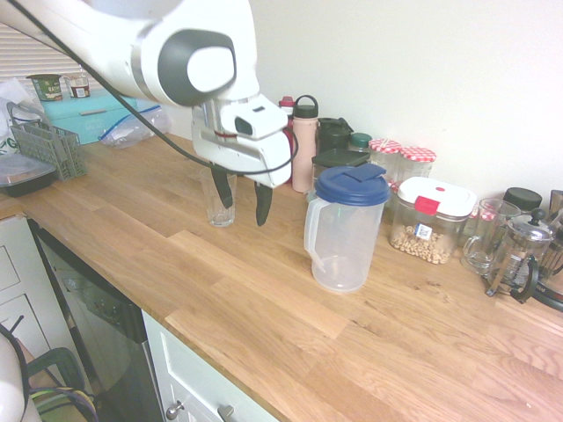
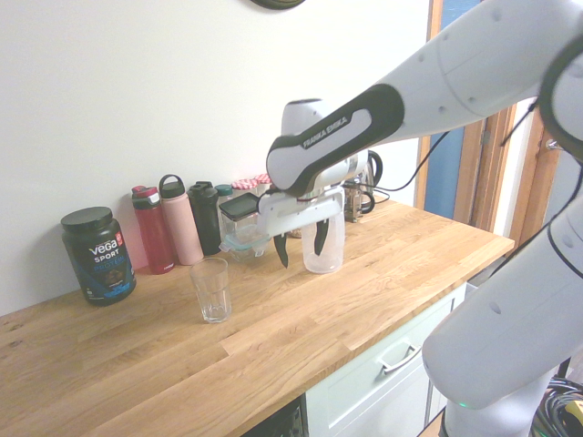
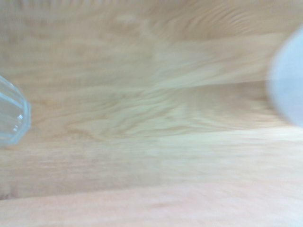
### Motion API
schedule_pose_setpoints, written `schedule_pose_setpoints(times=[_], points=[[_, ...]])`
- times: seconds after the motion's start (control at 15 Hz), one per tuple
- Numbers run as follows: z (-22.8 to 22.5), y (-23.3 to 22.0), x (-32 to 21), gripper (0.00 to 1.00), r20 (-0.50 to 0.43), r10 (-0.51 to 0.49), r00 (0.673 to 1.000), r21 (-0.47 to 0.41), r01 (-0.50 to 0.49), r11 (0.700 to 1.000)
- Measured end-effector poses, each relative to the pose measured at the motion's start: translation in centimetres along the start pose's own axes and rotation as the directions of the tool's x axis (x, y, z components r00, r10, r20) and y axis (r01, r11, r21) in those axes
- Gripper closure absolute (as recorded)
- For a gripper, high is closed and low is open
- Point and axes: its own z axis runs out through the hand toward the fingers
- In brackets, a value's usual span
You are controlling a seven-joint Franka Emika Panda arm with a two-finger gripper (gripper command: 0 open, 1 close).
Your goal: Pour me some water
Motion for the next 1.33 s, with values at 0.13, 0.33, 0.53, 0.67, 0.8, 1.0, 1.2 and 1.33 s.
schedule_pose_setpoints(times=[0.13, 0.33, 0.53, 0.67, 0.8, 1.0, 1.2, 1.33], points=[[-4.2, 2.6, 0.1, 0.0, -0.023, 0.025, 0.999, 0.033, -0.024, 0.999], [-8.0, 7.2, 1.9, 0.0, -0.062, 0.079, 0.995, 0.084, -0.074, 0.994], [-7.9, 10.9, 4.6, 0.0, -0.076, 0.115, 0.99, 0.088, -0.108, 0.99], [-6.4, 11.4, 6.2, 0.0, -0.078, 0.112, 0.991, 0.096, -0.104, 0.99], [-4.0, 10.5, 7.8, 0.0, -0.095, 0.096, 0.991, 0.102, -0.086, 0.991], [-1.0, 8.9, 9.4, 0.0, -0.117, 0.077, 0.99, 0.116, -0.064, 0.991], [-0.1, 7.3, 9.4, 0.0, -0.153, 0.057, 0.987, 0.129, -0.038, 0.991], [0.7, 6.7, 9.4, 1.0, -0.168, 0.066, 0.984, 0.136, -0.043, 0.99]])
